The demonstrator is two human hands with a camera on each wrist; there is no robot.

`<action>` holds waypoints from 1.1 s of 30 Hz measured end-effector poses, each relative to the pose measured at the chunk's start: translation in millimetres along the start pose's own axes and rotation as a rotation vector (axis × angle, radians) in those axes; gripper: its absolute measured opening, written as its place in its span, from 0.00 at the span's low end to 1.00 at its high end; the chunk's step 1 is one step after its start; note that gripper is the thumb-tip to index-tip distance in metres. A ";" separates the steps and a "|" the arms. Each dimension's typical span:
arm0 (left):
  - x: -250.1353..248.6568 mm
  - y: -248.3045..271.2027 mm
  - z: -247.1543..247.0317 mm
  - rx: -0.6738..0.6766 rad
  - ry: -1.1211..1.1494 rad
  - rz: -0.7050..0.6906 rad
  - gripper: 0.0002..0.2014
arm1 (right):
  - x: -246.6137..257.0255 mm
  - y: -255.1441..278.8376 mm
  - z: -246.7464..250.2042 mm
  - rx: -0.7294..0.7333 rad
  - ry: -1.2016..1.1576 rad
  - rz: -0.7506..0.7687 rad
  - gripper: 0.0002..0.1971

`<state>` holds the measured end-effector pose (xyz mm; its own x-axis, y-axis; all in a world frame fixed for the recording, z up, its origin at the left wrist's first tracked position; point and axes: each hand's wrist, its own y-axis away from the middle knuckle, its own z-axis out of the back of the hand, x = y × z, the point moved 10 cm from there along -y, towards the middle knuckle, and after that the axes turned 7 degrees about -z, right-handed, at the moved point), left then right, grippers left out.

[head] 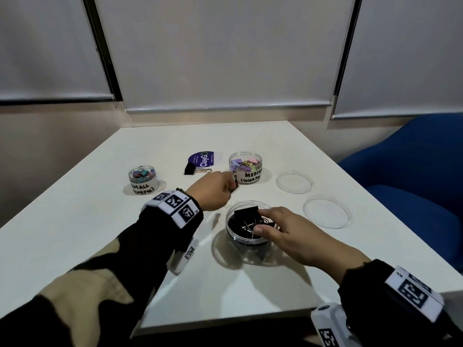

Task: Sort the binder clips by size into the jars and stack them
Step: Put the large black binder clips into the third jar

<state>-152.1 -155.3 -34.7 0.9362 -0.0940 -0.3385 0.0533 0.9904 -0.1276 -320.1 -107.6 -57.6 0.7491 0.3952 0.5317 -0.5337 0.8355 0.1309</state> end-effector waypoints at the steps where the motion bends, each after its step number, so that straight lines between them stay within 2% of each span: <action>1: 10.9 -3.6 -5.3 0.045 -0.061 0.039 0.17 | -0.4 0.5 0.9 -0.005 -0.012 0.000 0.28; 3: 24.2 -9.2 -12.3 0.128 -0.139 0.090 0.25 | -1.2 0.1 1.5 -0.007 -0.023 -0.004 0.29; 7: 25.1 -19.8 -29.2 0.248 -0.188 0.090 0.33 | -2.7 -1.9 1.0 0.008 -0.045 -0.006 0.29; 9: 20.7 -23.7 -40.7 0.305 -0.223 0.059 0.30 | -2.4 -2.0 0.1 0.022 -0.046 -0.003 0.29; 11: 14.5 -26.6 -44.8 0.322 -0.249 0.012 0.19 | -2.4 -2.4 -0.6 0.033 -0.045 -0.003 0.29; 13: 10.8 -28.3 -37.7 0.273 -0.246 -0.014 0.15 | -2.7 -3.4 -0.2 0.032 -0.048 -0.004 0.30; 16: 12.1 -25.6 -31.0 0.219 -0.189 -0.004 0.23 | -2.7 -4.5 1.2 0.026 -0.068 -0.005 0.30; 18: 15.8 -19.8 -34.0 0.253 -0.197 0.017 0.28 | -2.8 -3.7 1.6 0.022 -0.088 -0.006 0.29; 20: 19.4 -14.9 -37.4 0.297 -0.244 0.023 0.23 | -3.5 -2.6 1.4 0.022 -0.104 -0.015 0.28; 22: 23.6 -11.5 -36.2 0.286 -0.231 0.025 0.17 | -3.9 -1.7 1.4 0.022 -0.113 -0.024 0.27; 24: 26.8 -5.7 -32.9 0.263 -0.200 0.038 0.16 | -3.5 -1.5 1.6 0.024 -0.120 -0.027 0.28; 29: 30.2 8.7 -12.4 0.153 -0.116 0.061 0.16 | -6.0 -3.7 1.0 0.034 -0.135 -0.036 0.38; 33: 10.4 19.7 14.5 0.002 0.089 0.011 0.14 | -10.3 -9.7 -0.2 0.035 -0.101 -0.052 0.42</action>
<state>-136.3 -135.3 -27.2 0.9020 -0.0916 -0.4218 0.0438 0.9916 -0.1217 -322.6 -119.7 -64.5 0.7338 0.3096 0.6047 -0.5096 0.8395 0.1886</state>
